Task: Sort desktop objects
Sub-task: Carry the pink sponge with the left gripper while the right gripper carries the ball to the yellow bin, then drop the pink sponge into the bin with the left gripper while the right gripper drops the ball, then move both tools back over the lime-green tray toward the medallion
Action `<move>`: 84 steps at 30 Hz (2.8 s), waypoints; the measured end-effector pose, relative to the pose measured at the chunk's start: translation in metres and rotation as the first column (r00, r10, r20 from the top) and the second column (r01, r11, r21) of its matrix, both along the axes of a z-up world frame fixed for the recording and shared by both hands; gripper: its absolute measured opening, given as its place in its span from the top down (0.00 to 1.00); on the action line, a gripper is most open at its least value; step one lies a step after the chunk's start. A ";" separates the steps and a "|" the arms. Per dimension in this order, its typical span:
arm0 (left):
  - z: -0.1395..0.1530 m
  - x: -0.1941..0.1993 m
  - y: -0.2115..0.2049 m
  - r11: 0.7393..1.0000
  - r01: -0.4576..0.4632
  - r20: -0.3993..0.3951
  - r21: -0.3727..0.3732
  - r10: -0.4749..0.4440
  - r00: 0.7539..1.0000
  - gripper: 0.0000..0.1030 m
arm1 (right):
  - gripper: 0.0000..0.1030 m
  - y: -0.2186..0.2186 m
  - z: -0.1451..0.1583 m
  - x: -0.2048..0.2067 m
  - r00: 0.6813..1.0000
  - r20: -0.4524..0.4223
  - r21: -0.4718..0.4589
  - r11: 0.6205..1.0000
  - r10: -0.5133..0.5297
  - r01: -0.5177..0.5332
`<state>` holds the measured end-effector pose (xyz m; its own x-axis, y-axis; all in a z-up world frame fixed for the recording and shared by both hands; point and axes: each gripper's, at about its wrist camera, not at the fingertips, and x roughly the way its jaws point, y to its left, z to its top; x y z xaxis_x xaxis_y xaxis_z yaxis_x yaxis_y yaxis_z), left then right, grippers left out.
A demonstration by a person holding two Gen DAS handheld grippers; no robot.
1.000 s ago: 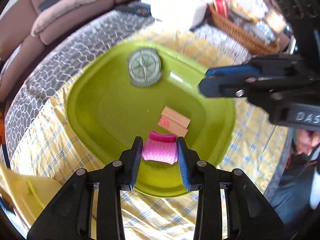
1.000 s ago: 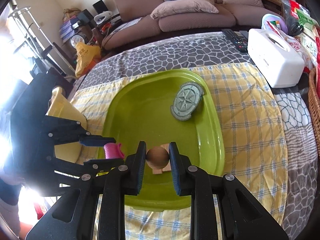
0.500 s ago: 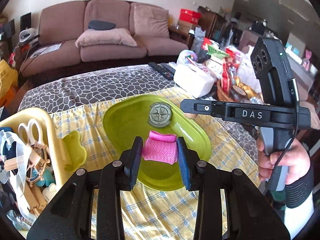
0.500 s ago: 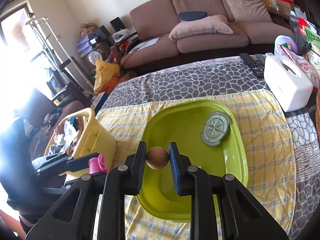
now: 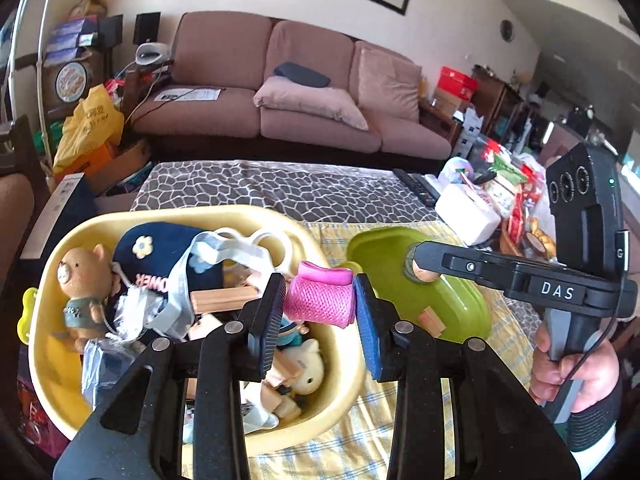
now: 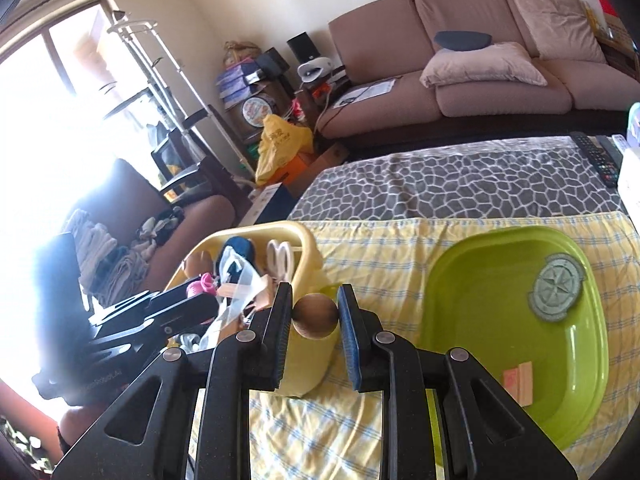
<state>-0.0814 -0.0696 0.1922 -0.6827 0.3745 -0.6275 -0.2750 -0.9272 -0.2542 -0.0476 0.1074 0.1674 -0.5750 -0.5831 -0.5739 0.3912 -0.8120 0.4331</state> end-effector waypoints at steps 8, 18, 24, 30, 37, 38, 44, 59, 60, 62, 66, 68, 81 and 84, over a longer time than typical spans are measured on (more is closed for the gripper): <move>-0.017 -0.002 -0.043 0.999 -0.022 0.035 0.047 0.021 0.999 0.69 | 0.78 -0.070 -0.029 -0.005 0.995 0.026 0.100 0.990 0.092 -0.094; -0.024 -0.002 -0.047 0.998 0.003 0.052 0.069 -0.006 0.999 0.69 | 0.69 -0.070 -0.030 -0.013 0.999 0.023 0.092 0.995 0.045 -0.047; -0.024 -0.002 -0.034 0.997 0.046 0.045 0.061 -0.049 0.998 0.69 | 0.64 -0.053 -0.020 -0.013 1.000 0.007 0.076 0.997 0.008 -0.008; -0.027 -0.004 -0.031 1.000 0.010 0.059 -0.004 -0.010 0.998 0.69 | 0.60 -0.048 -0.019 -0.010 1.000 0.006 0.094 0.996 -0.002 0.002; -0.034 -0.006 -0.053 0.992 -0.097 0.068 -0.086 0.103 0.992 0.69 | 0.60 -0.049 -0.023 -0.008 1.000 0.005 0.137 0.991 0.000 -0.001; -0.034 -0.006 -0.056 0.990 -0.109 0.065 -0.089 0.115 0.991 0.69 | 0.60 -0.048 -0.023 -0.008 1.000 0.005 0.138 0.990 0.000 -0.001; -0.033 -0.005 -0.076 0.990 -0.143 0.057 -0.013 0.144 0.988 0.62 | 0.59 -0.040 -0.024 -0.007 1.000 0.005 0.138 0.990 -0.010 0.009; -0.014 -0.001 -0.041 0.995 -0.066 -0.023 0.070 0.068 0.997 0.02 | 0.20 0.022 -0.026 -0.009 0.987 -0.019 0.233 0.959 -0.160 0.160; -0.013 -0.001 -0.036 0.995 -0.055 -0.026 0.077 0.057 0.998 0.01 | 0.18 0.031 -0.027 -0.010 0.984 -0.015 0.233 0.957 -0.176 0.174; -0.011 -0.002 -0.025 0.995 -0.037 -0.030 0.090 0.040 0.999 0.00 | 0.17 0.048 -0.030 -0.012 0.977 -0.001 0.220 0.953 -0.212 0.208; -0.003 -0.003 0.001 0.995 0.004 -0.043 0.095 0.000 0.999 0.00 | 0.17 0.090 -0.034 -0.014 0.956 0.024 0.210 0.937 -0.292 0.281; 0.000 -0.004 0.017 0.994 0.030 -0.046 0.107 -0.025 0.999 0.00 | 0.17 0.110 -0.033 -0.012 0.944 0.034 0.198 0.929 -0.327 0.314; -0.009 -0.021 0.147 0.975 0.220 0.007 0.002 -0.220 0.975 0.00 | 0.18 0.197 -0.047 -0.014 0.905 0.131 0.050 0.914 -0.405 0.402; -0.020 -0.030 0.178 0.962 0.269 0.037 -0.053 -0.268 0.963 0.00 | 0.22 0.206 -0.057 -0.021 0.904 0.166 0.034 0.919 -0.394 0.394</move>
<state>-0.1119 0.1088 0.1720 -0.5432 0.5047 -0.6710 -0.5092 -0.8334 -0.2147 -0.0684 0.3134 0.1108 -0.6542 -0.3288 -0.6811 -0.0380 -0.8851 0.4638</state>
